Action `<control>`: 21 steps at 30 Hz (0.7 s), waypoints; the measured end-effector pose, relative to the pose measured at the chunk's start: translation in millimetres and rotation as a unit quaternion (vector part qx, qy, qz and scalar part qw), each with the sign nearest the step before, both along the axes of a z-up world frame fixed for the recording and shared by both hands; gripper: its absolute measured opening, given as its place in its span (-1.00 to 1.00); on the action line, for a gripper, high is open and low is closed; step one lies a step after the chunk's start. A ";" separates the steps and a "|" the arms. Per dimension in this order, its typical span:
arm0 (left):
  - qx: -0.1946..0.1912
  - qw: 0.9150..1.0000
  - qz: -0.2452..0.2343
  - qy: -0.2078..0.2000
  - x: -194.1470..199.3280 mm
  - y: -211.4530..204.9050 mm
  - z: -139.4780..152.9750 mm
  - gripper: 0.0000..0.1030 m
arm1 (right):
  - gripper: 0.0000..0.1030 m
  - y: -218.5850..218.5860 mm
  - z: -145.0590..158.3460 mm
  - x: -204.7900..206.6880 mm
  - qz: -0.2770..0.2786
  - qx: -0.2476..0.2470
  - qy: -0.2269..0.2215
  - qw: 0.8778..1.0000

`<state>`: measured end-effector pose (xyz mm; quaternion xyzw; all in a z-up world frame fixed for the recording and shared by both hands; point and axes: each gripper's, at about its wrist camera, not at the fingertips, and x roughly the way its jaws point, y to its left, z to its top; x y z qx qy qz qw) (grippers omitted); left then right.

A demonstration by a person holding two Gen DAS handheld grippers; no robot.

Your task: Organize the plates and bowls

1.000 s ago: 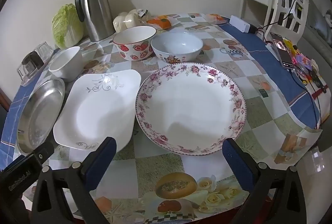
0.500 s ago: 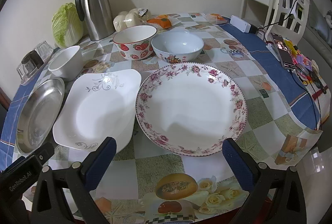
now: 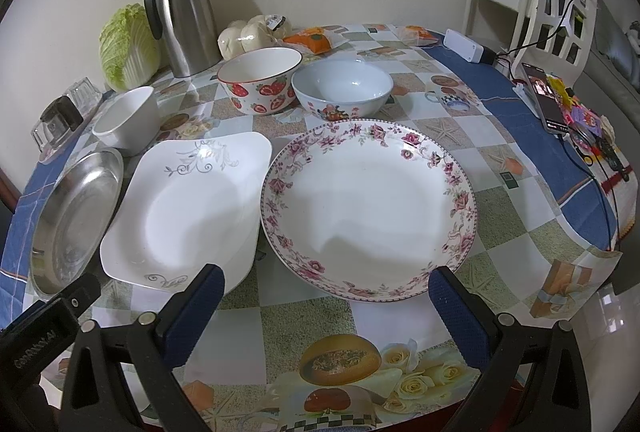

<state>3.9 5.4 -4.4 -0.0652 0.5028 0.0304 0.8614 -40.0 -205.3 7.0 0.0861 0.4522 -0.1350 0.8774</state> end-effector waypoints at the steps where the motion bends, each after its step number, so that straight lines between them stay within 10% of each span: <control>1: 0.000 1.000 0.000 0.000 -0.2 -0.2 0.0 1.00 | 1.00 -0.1 -0.6 -0.1 0.000 0.000 0.000 1.000; 21: 0.000 1.000 0.000 -0.001 -0.6 -0.2 -0.2 1.00 | 1.00 -0.1 -2.1 0.5 0.000 -0.001 0.003 1.000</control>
